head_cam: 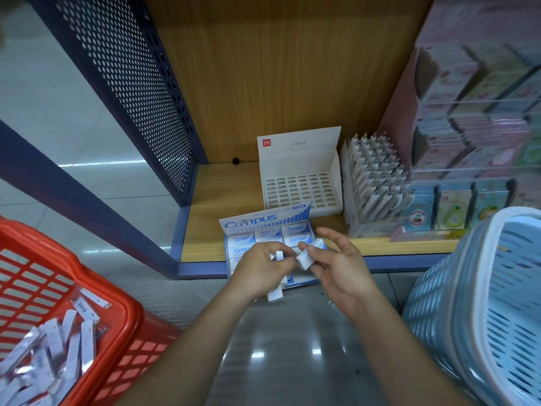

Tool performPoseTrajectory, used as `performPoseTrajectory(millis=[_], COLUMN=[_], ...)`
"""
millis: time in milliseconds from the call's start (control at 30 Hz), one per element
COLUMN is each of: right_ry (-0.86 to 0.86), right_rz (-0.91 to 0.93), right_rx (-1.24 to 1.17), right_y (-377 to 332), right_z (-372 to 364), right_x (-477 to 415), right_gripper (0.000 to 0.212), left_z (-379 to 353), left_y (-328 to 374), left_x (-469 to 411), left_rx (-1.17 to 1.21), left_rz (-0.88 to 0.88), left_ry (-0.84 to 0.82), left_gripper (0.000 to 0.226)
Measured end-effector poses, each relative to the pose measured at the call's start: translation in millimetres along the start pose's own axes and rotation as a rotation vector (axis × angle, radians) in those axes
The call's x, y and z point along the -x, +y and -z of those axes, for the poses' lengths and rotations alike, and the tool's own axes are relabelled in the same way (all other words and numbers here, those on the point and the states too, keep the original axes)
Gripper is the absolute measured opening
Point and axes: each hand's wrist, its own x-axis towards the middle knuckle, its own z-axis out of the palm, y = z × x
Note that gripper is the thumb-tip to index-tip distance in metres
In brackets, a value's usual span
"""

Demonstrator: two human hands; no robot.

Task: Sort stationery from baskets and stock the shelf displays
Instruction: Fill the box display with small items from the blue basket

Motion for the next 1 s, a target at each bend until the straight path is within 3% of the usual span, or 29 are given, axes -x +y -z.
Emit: performPoseTrajectory(millis=[67,167,433,667,767,867,1000], right_ry=[0.026,0.034,0.034,0.097,0.113,0.210,0.227], right_rz=[-0.021,-0.046,-0.014,0.015,0.045,0.163,0.305], right_rx=[-0.085,-0.115,0.255,0.393,0.386,0.649,1.109], right_y=[3,4,8,2,0,4,7], right_z=[-1,0,2,0,-1,2,3], right_x=[0,-1,4,-4,-9,-21,-30], right_gripper=[0.025,0.015,0.006,0.013,0.002,0.020,0.021], left_z=[4,7,1,2,1,-1,0], left_y=[0,-1,-1,-13,-14,-17,-28], left_x=[9,17,12,6,1,-4,-8], left_rx=[0.228,0.365,0.482,0.430,0.299,0.275,0.254], left_rz=[0.036,0.050,0.090,0.066,0.011,0.032,0.098], left_ry=[-0.070,-0.141,0.071,0.179,0.203,0.221,0.195], left_gripper=[0.011,0.015,0.013,0.006,0.005,0.008,0.010])
